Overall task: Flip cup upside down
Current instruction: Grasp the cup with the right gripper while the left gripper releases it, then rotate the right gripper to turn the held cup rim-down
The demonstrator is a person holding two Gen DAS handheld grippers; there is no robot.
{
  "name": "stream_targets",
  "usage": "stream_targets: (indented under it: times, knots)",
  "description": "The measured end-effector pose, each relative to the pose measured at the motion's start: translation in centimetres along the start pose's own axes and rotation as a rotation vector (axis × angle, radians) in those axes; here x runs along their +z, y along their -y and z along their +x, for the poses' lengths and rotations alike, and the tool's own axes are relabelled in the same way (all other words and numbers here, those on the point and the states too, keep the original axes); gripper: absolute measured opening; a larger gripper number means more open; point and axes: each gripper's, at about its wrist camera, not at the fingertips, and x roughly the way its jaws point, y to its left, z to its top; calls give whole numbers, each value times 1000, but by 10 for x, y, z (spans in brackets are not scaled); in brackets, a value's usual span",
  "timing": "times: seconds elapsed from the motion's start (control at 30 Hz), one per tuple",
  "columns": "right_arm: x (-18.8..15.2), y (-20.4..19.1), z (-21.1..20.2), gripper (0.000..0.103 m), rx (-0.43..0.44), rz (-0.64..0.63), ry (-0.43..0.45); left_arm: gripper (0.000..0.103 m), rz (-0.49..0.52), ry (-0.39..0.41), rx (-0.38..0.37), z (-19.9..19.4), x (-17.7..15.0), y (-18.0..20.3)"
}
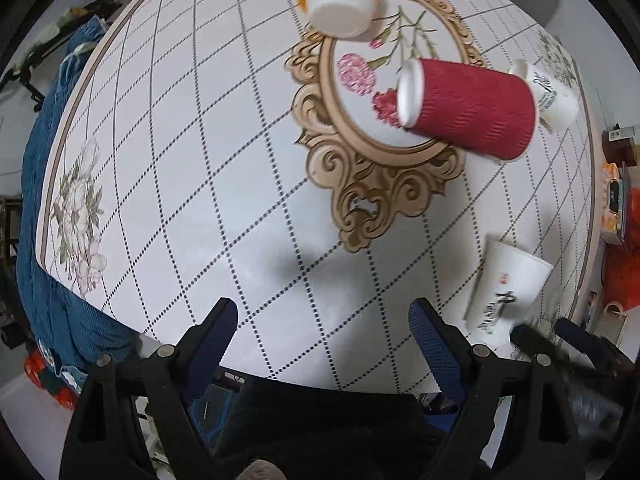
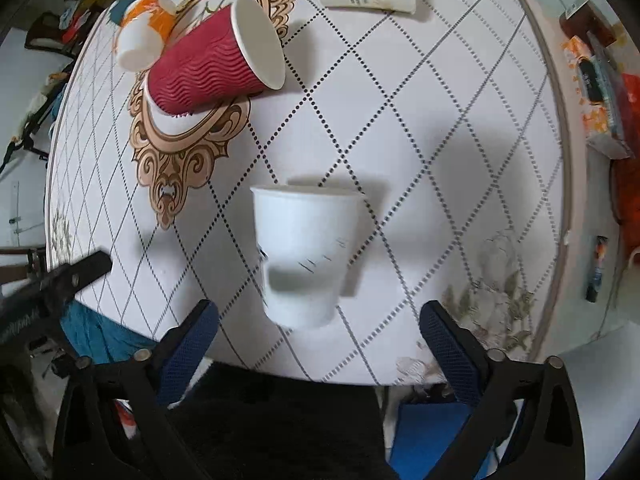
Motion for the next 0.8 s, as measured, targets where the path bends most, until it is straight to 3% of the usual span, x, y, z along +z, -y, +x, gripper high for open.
stream_targets:
  times: [0.17, 0.27, 0.7, 0.8]
  knots:
    - [9, -1, 24, 66, 10, 58, -22, 87, -3, -3, -1, 3, -7, -9]
    - [11, -2, 28, 60, 8, 74, -20, 87, -1, -3, 0, 4, -9, -13]
    - [9, -8, 22, 60, -7, 98, -7, 87, 16, 6, 0, 0, -14, -17]
    - [9, -5, 17, 65, 15, 121, -6, 87, 18, 9, -2, -1, -14, -16]
